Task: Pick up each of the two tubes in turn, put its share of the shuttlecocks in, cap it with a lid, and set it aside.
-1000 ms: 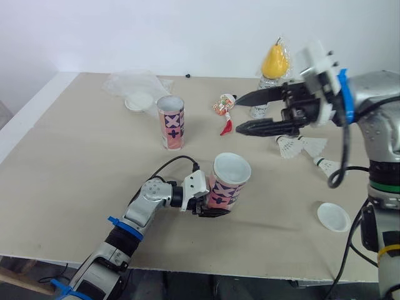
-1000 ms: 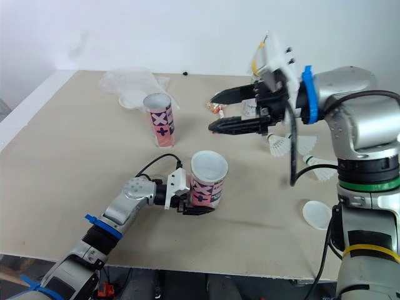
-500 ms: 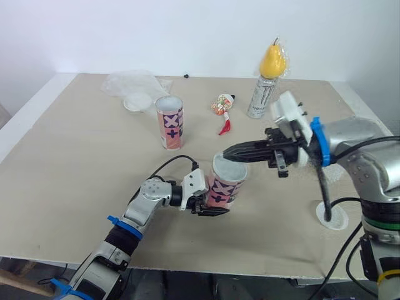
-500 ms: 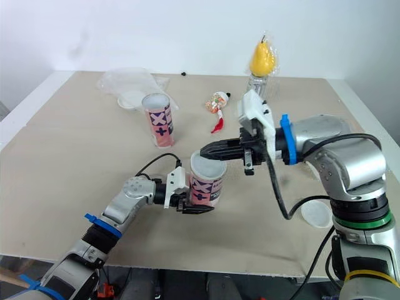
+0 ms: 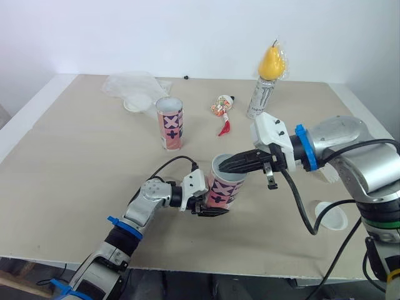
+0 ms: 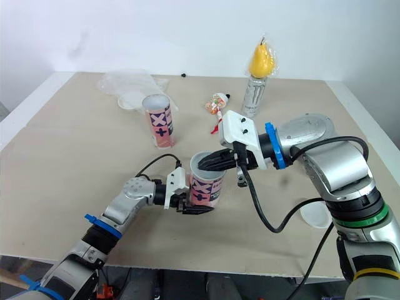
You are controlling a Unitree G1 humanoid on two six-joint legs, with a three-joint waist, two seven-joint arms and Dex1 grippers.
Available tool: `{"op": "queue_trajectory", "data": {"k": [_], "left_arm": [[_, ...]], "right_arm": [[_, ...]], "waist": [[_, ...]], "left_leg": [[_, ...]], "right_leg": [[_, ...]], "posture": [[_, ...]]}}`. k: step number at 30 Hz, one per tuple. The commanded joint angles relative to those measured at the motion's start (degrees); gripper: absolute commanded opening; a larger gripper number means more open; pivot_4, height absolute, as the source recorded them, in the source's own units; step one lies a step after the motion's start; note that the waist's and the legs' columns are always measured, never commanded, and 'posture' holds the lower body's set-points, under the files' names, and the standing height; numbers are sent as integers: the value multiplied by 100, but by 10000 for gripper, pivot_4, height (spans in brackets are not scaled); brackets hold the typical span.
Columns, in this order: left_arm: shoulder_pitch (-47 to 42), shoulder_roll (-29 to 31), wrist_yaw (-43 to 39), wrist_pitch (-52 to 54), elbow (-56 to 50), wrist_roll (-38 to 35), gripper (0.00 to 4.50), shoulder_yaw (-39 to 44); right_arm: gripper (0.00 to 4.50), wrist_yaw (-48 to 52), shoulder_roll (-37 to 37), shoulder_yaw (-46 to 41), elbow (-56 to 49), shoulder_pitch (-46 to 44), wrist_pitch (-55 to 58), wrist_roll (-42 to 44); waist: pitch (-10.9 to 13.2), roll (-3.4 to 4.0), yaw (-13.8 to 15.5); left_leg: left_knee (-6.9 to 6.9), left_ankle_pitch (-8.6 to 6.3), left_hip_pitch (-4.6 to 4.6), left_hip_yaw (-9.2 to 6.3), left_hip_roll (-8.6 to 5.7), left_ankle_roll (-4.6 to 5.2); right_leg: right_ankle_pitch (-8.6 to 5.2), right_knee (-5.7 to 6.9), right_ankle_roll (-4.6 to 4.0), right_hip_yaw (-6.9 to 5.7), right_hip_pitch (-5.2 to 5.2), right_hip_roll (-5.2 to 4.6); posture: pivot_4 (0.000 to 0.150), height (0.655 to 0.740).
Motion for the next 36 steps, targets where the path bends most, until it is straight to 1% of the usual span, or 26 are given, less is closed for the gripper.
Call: {"op": "queue_trajectory", "data": {"k": [1,4,5,6,10,12,14,17,19,22,24,26,28,30,31,32,33,34,35,36], "left_arm": [[89,48,62,126,162,129,33177,-58],[87,39,70,131,161,119,33177,-52],[87,37,72,129,164,119,33177,-52],[82,35,71,126,172,121,33177,-52],[57,22,70,109,205,133,33177,-51],[45,11,83,102,215,132,33177,-46],[42,5,93,92,219,128,33177,-36],[72,51,99,73,183,113,33177,23],[87,81,101,62,168,108,33177,52],[97,131,89,58,154,86,33177,84],[103,154,83,53,146,74,33177,90],[99,181,96,32,140,71,33177,102],[93,203,113,1,133,73,33177,110],[59,191,172,-36,130,77,33177,137],[28,170,209,-38,124,59,33177,164],[3,156,233,-37,125,44,33177,184],[-39,123,263,-40,114,2,33177,223],[-71,100,284,-43,111,-25,33177,247],[-88,88,254,-32,93,-78,33177,264],[-96,82,235,-78,91,-95,33177,271]], "right_arm": [[132,274,-155,661,133,188,-110,-510],[132,483,-268,994,188,226,-435,-929],[132,521,-278,1057,201,228,-512,-1010],[132,544,-249,1092,214,221,-530,-1036],[132,637,-132,1155,256,204,-542,-1095],[132,599,-23,1057,267,206,-416,-966],[132,486,154,787,285,155,-58,-647],[132,401,330,-360,476,-172,885,462],[132,247,349,-979,623,-266,1287,927],[132,-1,164,-1753,861,-232,1681,1379],[132,-63,34,-2002,895,-143,1757,1516],[132,-345,-74,-2810,1004,179,1932,1807],[132,-714,-24,-3488,973,574,1974,2005],[132,-1106,213,-3914,599,1250,1800,2040],[132,-1288,396,-4087,300,1741,1691,2047],[132,-1422,516,-4186,93,2073,1612,2074],[132,-1436,686,-4085,-252,2803,1204,1795],[132,-1438,791,-3993,-482,3311,892,1593],[132,-1409,859,-3874,-606,3732,632,1437],[132,-1416,896,-3714,-645,4072,336,1194]], "waist": [[-6,-7,0],[-25,-12,0],[-67,-38,1],[-86,-51,0],[-117,-62,2],[-141,-68,2],[-154,-73,3],[-150,-73,4],[-137,-63,8],[-120,-51,15],[-112,-51,18],[-110,-54,18],[-107,-57,19],[-107,-57,18],[-107,-57,14],[-107,-57,9],[-105,-53,7],[-105,-49,17],[-90,-24,12],[-89,-23,10]], "left_leg": [[0,0,0,0,0,-1],[-1,-3,2,3,2,-4],[-1,-4,2,4,2,-5],[-6,-12,15,4,4,-14],[-10,-19,23,12,14,-24],[-19,-19,25,20,20,-24],[-36,-19,28,27,24,-24],[-47,-18,29,33,28,-23],[-55,-12,15,41,27,-12],[-64,-1,-11,43,23,3],[-69,-2,-14,43,21,3],[-77,-2,-14,43,20,3],[-82,-3,-14,38,20,3],[-86,-3,-14,35,17,4],[-85,-3,-14,33,17,4],[-85,-3,-13,31,18,4],[-85,-3,-13,22,18,4],[-85,-3,-13,22,18,4],[-86,-2,-15,10,14,5],[-82,-2,-19,10,12,4]], "right_leg": [[0,-2,0,0,0,-1],[0,-7,0,0,1,-2],[0,-8,0,0,2,-3],[-3,-13,-5,-3,10,-3],[-1,-27,-11,-5,16,-7],[3,-41,-18,-9,16,-11],[9,-61,-25,-10,17,-12],[13,-66,-31,-10,16,-12],[21,-65,-32,-5,12,-13],[28,-65,-29,-4,1,-13],[25,-67,-26,-5,-3,-13],[20,-69,-24,-5,-5,-12],[14,-71,-22,-5,-4,-8],[13,-71,-14,-3,-1,-6],[16,-70,-7,-1,0,-3],[22,-70,5,0,0,1],[21,-69,11,0,5,8],[23,-68,14,3,2,10],[20,-66,19,-1,6,14],[21,-67,22,2,5,13]], "posture": [[1500,7400],[1500,7400],[1500,7400],[1500,7400],[1500,7400],[1500,7400],[1500,7400],[1500,7400],[1500,7400],[1500,7400],[1500,7400],[1500,7400],[1500,7400],[1500,7400],[1500,7400],[1500,7400],[1500,7400],[1500,7400],[1500,7400],[1500,7400]]}}
